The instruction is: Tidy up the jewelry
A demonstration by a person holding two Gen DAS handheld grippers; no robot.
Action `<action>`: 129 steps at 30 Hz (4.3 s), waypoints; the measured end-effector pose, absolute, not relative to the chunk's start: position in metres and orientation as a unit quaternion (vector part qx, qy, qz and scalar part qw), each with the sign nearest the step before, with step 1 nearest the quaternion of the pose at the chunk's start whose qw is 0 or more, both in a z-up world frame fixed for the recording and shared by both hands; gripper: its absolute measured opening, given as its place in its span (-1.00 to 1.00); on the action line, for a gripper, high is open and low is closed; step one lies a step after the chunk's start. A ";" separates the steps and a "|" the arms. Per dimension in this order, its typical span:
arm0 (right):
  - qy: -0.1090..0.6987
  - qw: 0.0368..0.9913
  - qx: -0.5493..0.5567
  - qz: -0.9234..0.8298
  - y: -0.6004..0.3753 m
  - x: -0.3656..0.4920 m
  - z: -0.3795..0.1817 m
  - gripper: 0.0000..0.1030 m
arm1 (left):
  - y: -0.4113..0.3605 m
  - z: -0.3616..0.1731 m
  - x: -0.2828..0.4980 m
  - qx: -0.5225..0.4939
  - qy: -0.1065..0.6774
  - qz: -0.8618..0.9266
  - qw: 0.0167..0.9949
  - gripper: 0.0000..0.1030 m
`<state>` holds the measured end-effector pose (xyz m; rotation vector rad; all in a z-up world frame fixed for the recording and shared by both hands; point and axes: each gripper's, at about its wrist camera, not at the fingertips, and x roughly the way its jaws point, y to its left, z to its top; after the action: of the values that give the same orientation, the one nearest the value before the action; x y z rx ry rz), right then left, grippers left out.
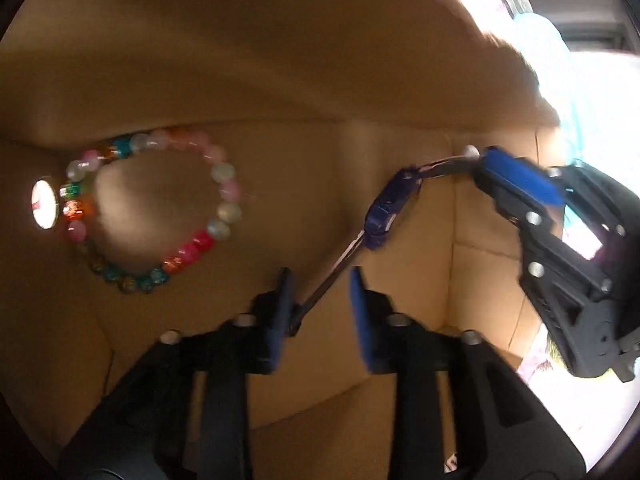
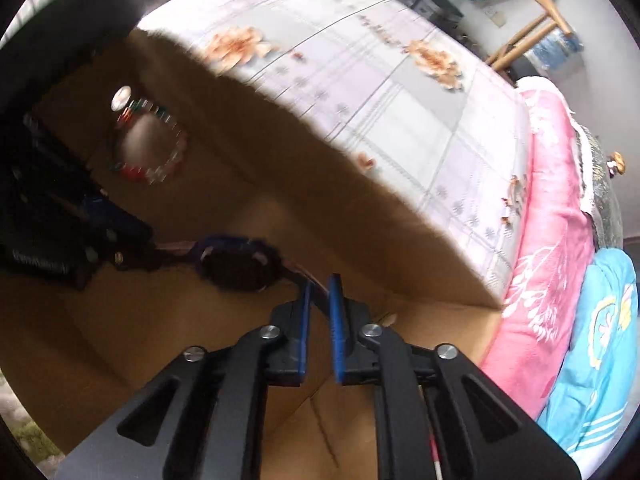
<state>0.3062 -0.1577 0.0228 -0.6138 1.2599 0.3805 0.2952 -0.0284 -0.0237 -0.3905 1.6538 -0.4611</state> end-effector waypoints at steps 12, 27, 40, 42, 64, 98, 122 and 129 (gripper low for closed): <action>0.471 0.858 -0.129 0.158 -0.219 0.256 0.110 -0.11 | -0.017 0.084 0.253 -0.137 0.620 -0.223 0.740 0.13; 0.334 0.933 -0.045 0.128 -0.256 0.162 0.178 0.87 | 0.039 0.158 0.134 -0.140 0.437 -0.230 0.858 0.80; 0.536 0.772 -0.234 0.249 -0.117 0.255 0.050 0.87 | 0.102 0.117 0.077 -0.224 0.355 -0.137 0.897 0.84; 0.553 0.738 -0.292 0.255 -0.103 0.268 0.018 0.87 | 0.102 0.113 0.069 -0.201 0.347 -0.131 0.907 0.84; 0.643 0.661 -0.250 0.296 -0.108 0.295 -0.037 0.11 | 0.115 0.071 0.086 -0.184 0.375 -0.165 0.893 0.84; 0.437 0.894 -0.083 0.057 -0.201 0.041 0.067 0.87 | 0.019 -0.022 0.034 -0.032 0.506 -0.144 0.850 0.84; 0.446 0.876 0.077 0.166 -0.170 0.067 0.016 0.68 | 0.000 -0.032 0.036 0.053 0.488 -0.096 0.866 0.86; 0.452 0.865 0.101 0.191 -0.155 0.085 0.007 0.09 | 0.009 -0.026 0.034 0.044 0.468 -0.122 0.874 0.38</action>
<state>0.0853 -0.1555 0.0074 0.2116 0.9479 0.3998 0.0341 0.0094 -0.0265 0.0925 0.9764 -0.2552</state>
